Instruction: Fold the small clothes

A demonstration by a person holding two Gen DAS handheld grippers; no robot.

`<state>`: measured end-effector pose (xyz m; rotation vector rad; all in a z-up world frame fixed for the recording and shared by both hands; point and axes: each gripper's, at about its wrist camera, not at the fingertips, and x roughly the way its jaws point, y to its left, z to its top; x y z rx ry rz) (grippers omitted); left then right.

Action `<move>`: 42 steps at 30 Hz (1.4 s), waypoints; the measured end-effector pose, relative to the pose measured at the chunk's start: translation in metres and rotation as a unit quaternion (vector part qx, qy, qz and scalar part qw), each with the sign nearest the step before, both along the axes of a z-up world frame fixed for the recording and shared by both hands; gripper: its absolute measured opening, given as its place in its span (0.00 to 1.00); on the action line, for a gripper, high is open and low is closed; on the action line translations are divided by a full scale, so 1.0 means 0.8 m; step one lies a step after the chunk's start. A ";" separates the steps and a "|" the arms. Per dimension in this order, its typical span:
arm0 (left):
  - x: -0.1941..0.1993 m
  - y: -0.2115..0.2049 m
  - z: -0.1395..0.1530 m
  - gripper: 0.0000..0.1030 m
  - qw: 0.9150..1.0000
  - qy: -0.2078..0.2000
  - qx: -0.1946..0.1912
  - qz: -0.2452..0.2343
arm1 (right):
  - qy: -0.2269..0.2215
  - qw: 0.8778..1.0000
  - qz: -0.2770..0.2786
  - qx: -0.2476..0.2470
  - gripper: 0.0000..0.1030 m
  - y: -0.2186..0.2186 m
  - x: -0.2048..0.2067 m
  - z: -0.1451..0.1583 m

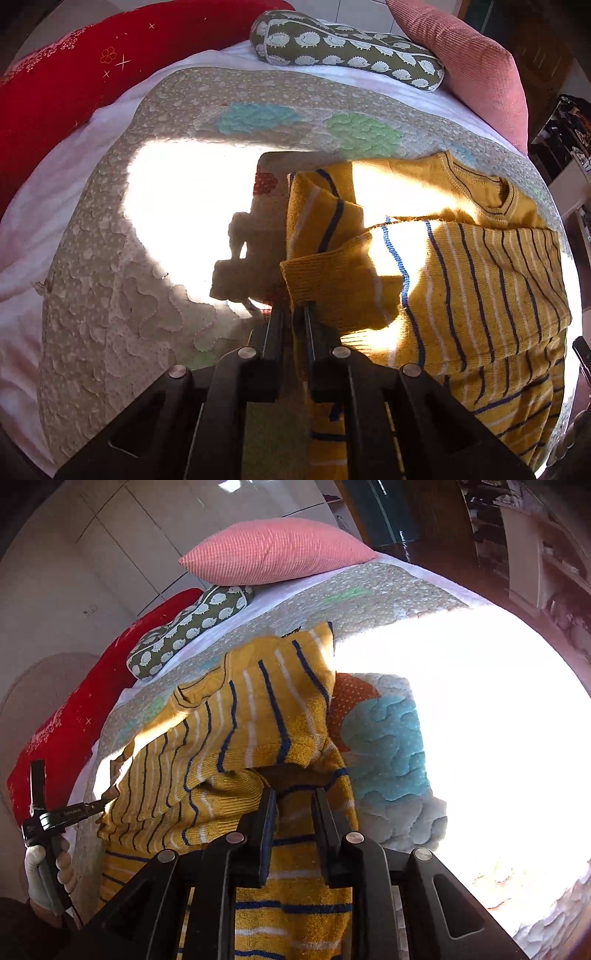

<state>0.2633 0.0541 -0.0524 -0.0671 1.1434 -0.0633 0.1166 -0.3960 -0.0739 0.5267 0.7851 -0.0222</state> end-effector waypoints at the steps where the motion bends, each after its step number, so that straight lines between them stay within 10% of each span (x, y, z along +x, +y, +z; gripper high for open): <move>1: -0.005 0.007 0.006 0.09 1.000 -0.008 0.009 0.011 | -0.010 1.000 -0.002 0.003 0.21 -0.006 -0.005 0.006; 11: -0.032 -0.039 0.018 0.18 0.997 -0.062 0.015 -0.043 | -0.052 0.992 0.053 0.099 0.21 0.023 0.048 0.016; 16: -0.025 -0.050 -0.017 0.23 0.997 -0.050 0.039 -0.038 | 0.042 0.990 0.022 0.132 0.22 0.015 0.094 -0.036; 22: -0.069 -0.020 0.023 0.29 0.996 -0.070 0.014 -0.052 | 0.007 0.993 -0.081 0.084 0.25 -0.049 0.004 -0.026; 33: -0.239 0.070 -0.017 0.39 0.997 -0.020 -0.077 0.005 | 0.020 0.991 0.008 0.129 0.42 -0.005 -0.183 -0.056; 42: -0.332 0.034 -0.026 0.43 0.991 0.002 -0.130 -0.034 | 0.000 0.989 0.053 0.140 0.59 0.062 -0.249 -0.069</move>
